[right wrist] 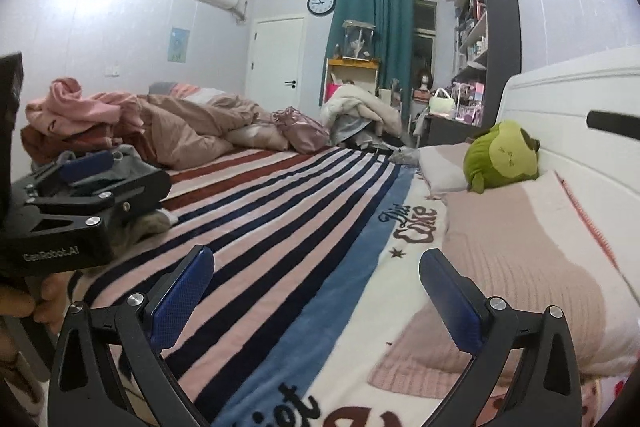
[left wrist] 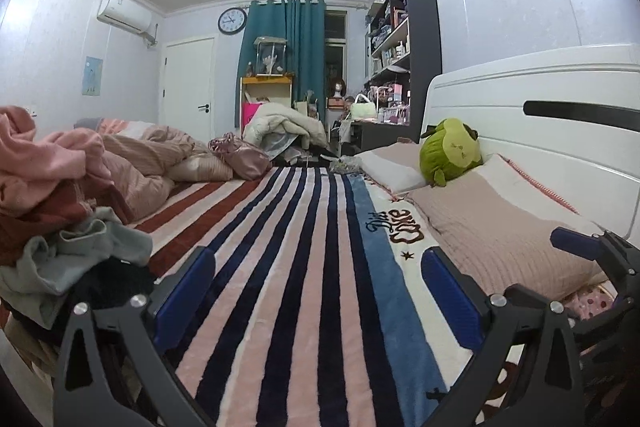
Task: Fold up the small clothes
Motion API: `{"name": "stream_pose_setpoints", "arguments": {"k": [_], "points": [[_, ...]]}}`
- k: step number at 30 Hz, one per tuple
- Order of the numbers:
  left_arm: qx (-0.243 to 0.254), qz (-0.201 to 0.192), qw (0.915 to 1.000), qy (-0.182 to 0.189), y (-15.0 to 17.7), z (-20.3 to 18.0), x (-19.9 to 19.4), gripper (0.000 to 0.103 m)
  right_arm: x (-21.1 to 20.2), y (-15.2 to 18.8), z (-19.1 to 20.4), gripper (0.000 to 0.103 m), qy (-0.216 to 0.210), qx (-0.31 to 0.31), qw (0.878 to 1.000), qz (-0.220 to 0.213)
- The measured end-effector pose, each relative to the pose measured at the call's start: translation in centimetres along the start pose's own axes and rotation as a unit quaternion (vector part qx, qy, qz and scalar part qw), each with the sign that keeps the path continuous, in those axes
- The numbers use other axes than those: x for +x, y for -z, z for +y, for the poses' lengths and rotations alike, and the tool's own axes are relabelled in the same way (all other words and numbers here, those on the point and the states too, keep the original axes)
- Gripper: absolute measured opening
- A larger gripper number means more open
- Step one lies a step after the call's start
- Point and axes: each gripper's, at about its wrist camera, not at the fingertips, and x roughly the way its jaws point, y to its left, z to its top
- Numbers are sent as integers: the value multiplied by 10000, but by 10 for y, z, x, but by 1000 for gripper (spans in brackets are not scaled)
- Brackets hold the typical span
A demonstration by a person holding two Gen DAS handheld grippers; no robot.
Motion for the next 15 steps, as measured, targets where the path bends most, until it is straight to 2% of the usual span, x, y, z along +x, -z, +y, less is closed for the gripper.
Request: {"name": "stream_pose_setpoints", "arguments": {"k": [8,15], "points": [[-10,52,9999,-145,3,14,7,102,5,7,-14,103,-19,203,9998,70],[-20,86,9998,-181,6,20,8,102,-2,6,-16,103,115,244,9996,-61]]}}
